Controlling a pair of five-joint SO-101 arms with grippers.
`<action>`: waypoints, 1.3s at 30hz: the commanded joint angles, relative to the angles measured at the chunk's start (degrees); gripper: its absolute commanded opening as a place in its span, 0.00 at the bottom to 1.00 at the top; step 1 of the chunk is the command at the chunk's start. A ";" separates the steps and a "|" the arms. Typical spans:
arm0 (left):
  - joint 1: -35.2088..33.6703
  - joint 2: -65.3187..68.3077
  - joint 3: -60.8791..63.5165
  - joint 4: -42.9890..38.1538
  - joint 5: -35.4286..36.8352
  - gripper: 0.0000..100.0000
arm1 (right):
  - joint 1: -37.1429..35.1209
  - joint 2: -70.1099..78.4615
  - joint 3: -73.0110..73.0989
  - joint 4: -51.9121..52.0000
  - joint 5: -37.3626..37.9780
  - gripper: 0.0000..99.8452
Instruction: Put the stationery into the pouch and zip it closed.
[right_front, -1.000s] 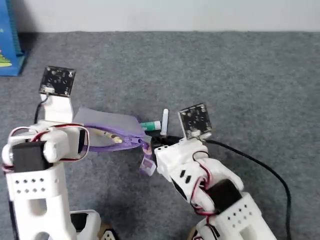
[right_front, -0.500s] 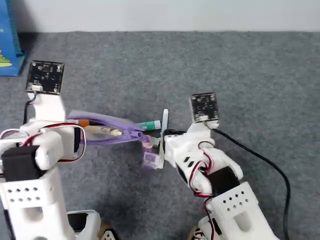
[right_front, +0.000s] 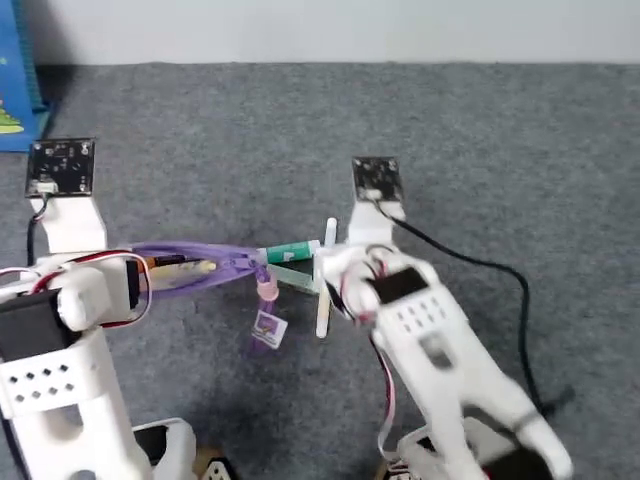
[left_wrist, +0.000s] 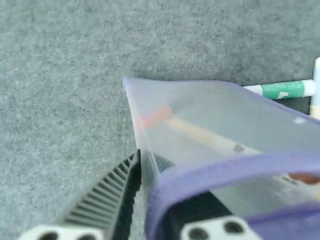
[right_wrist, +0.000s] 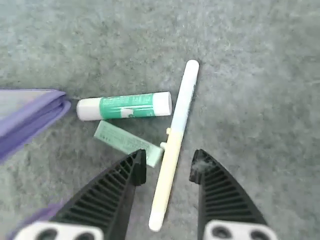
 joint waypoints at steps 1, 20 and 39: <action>-0.35 0.09 0.31 -1.93 0.09 0.01 | 0.57 10.86 -11.69 -1.01 -0.53 0.14; -0.53 0.09 0.40 -1.85 0.09 0.01 | 6.29 48.13 -36.40 -0.13 4.57 0.13; -0.35 0.09 0.40 -1.49 0.09 0.01 | -1.27 3.91 -20.22 23.16 10.64 0.01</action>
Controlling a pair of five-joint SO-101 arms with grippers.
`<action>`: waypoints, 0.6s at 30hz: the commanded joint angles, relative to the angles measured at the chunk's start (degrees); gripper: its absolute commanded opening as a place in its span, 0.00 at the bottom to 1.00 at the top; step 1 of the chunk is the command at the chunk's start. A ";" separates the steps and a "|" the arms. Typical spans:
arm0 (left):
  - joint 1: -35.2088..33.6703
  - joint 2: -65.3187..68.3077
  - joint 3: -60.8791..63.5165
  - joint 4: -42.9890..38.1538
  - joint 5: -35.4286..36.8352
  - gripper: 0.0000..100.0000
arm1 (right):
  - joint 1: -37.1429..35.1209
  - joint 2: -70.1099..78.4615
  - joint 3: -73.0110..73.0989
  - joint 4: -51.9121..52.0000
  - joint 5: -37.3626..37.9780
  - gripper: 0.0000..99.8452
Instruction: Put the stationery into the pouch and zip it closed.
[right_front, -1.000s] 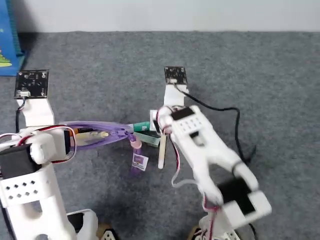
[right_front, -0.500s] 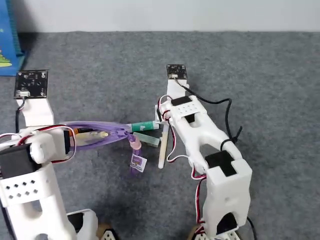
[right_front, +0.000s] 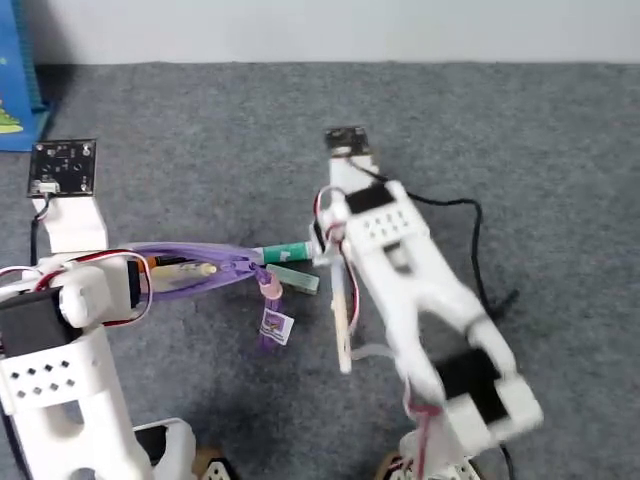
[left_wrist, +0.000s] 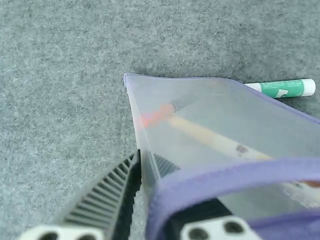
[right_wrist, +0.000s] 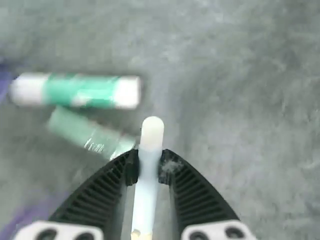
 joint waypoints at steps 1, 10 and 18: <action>-0.09 0.09 -0.04 -1.14 0.09 0.01 | -3.47 -20.26 7.74 -0.13 1.14 0.01; -0.09 0.09 0.48 -1.14 0.09 0.01 | -13.14 -52.70 16.53 -2.33 1.14 0.01; -0.09 0.09 0.48 -1.14 0.09 0.01 | -23.78 -60.44 20.92 -17.80 0.97 0.01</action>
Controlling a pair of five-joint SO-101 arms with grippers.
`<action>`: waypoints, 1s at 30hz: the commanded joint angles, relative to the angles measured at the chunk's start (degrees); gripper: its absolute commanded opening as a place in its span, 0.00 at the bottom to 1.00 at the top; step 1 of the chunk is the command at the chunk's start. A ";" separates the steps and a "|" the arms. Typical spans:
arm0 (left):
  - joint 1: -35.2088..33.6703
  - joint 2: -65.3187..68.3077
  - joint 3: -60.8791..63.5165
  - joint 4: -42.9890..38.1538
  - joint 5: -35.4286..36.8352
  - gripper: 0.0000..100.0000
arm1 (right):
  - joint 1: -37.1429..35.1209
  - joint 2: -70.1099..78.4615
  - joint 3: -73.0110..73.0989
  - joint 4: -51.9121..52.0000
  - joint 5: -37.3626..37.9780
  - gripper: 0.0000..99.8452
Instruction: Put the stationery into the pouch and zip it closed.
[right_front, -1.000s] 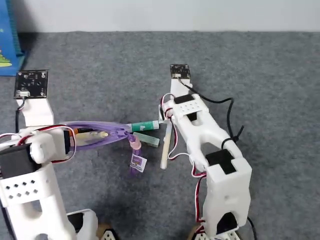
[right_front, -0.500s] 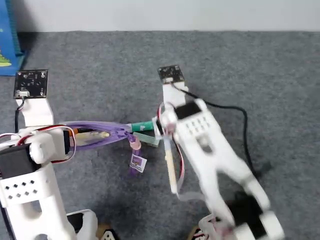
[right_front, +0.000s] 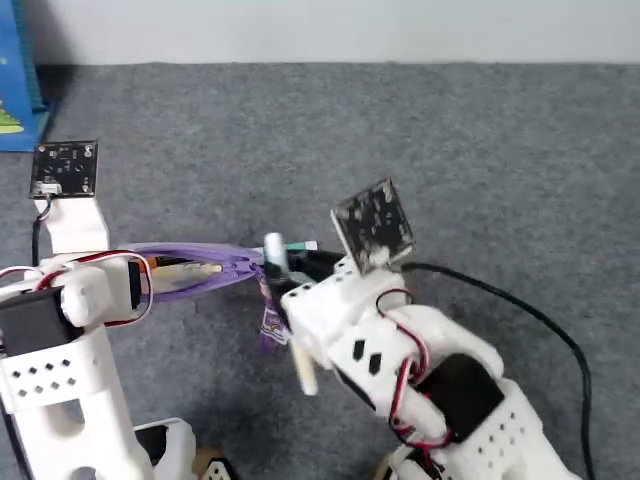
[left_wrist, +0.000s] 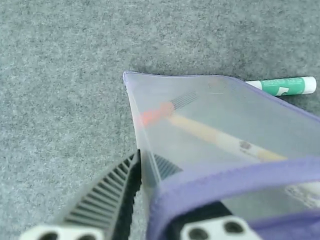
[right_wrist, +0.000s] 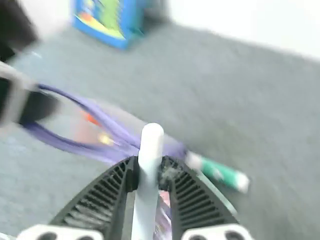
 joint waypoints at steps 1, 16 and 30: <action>-0.09 0.09 -0.13 -1.14 0.09 0.01 | -3.82 -2.68 1.58 -9.80 0.70 0.01; -0.09 0.09 0.40 -1.23 0.09 0.01 | -5.41 -1.19 5.01 -44.97 0.88 0.01; -0.09 0.09 0.57 -1.23 0.09 0.01 | -4.97 8.13 26.73 -90.07 17.85 0.01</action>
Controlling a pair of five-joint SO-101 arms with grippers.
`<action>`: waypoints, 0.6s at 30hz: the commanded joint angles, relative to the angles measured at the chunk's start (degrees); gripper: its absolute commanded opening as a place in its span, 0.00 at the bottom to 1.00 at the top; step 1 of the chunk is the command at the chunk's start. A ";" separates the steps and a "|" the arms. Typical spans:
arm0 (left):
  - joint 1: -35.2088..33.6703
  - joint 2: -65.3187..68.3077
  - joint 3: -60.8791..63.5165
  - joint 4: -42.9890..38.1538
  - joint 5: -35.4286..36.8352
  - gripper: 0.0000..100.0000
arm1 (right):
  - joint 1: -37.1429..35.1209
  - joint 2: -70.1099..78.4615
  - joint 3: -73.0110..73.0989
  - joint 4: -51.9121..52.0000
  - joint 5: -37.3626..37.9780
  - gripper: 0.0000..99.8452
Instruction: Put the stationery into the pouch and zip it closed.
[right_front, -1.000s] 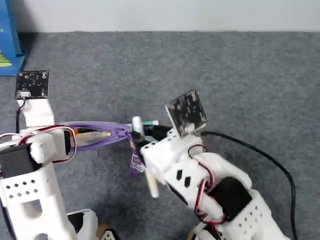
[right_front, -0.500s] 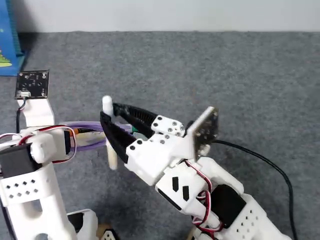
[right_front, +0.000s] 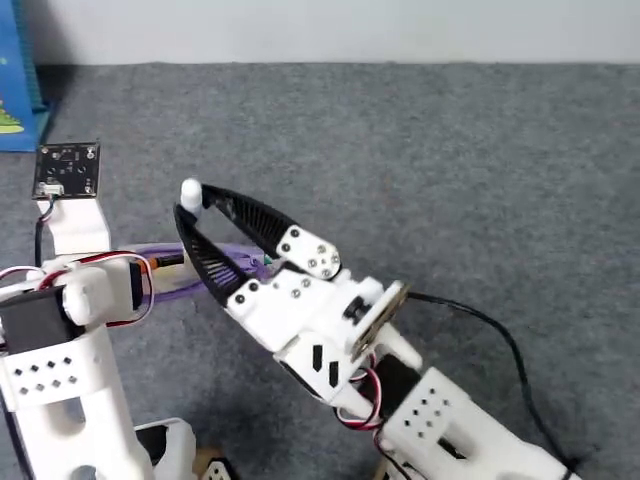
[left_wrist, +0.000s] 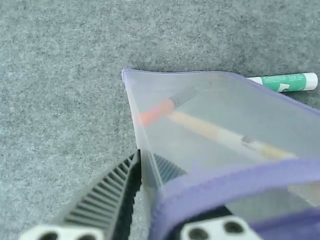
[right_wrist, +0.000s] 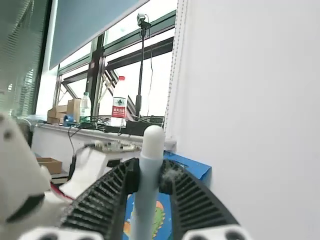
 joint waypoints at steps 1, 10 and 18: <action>-0.09 0.09 -0.22 -1.23 0.09 0.01 | 0.40 0.57 2.90 -7.78 2.46 0.01; -0.09 0.09 -0.22 -1.23 0.09 0.01 | 0.22 0.84 7.03 -7.96 2.29 0.01; -0.09 0.09 -0.22 -1.23 0.09 0.01 | -1.89 -1.36 5.89 4.53 2.37 0.24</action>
